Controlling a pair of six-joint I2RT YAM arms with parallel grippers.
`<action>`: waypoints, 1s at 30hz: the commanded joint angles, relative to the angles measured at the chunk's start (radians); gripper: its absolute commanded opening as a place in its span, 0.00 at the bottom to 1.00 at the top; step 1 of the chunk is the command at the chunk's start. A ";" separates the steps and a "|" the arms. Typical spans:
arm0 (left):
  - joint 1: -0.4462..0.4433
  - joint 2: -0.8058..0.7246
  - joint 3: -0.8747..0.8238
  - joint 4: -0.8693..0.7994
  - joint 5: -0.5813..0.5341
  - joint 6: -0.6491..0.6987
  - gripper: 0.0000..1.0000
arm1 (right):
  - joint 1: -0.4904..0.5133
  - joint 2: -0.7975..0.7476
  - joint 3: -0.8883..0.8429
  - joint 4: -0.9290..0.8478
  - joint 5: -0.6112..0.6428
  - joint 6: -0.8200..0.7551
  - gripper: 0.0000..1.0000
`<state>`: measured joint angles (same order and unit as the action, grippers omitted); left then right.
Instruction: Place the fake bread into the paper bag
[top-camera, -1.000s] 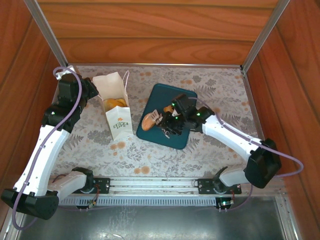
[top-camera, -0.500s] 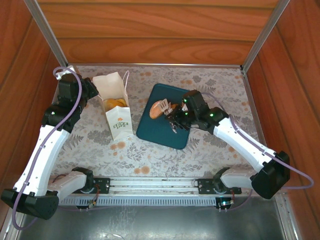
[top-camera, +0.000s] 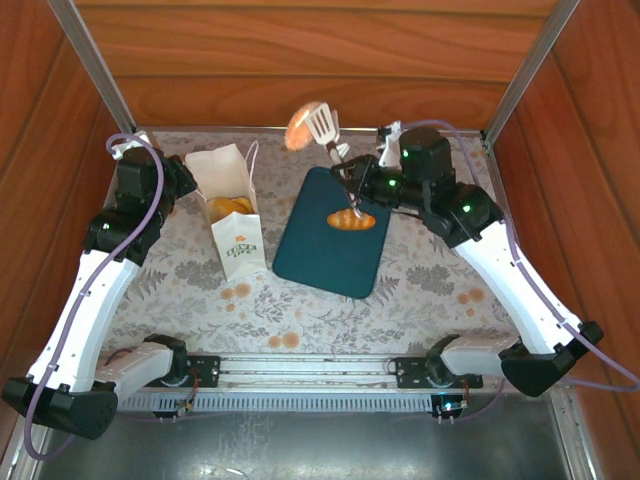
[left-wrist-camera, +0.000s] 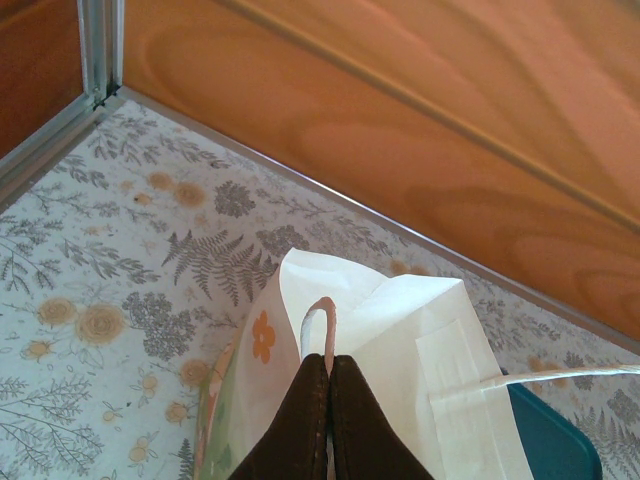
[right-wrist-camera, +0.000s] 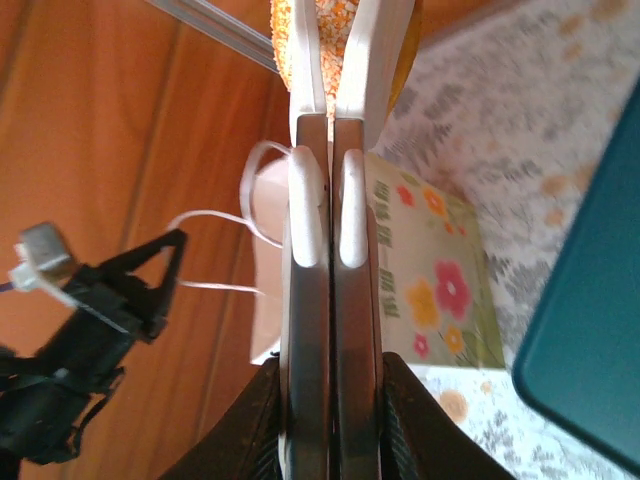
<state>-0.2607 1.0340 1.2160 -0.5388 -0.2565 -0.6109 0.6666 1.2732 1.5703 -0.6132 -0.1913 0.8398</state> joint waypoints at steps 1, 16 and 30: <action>0.008 -0.002 0.007 0.008 -0.003 -0.006 0.00 | -0.005 0.041 0.090 0.024 -0.050 -0.118 0.12; 0.008 0.002 0.013 0.008 -0.002 -0.009 0.00 | 0.110 0.172 0.241 0.030 -0.196 -0.242 0.12; 0.008 0.001 0.011 0.008 -0.001 -0.010 0.00 | 0.172 0.252 0.196 -0.049 -0.229 -0.289 0.12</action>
<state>-0.2607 1.0340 1.2163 -0.5388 -0.2565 -0.6109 0.8265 1.5131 1.7763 -0.6651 -0.3851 0.5877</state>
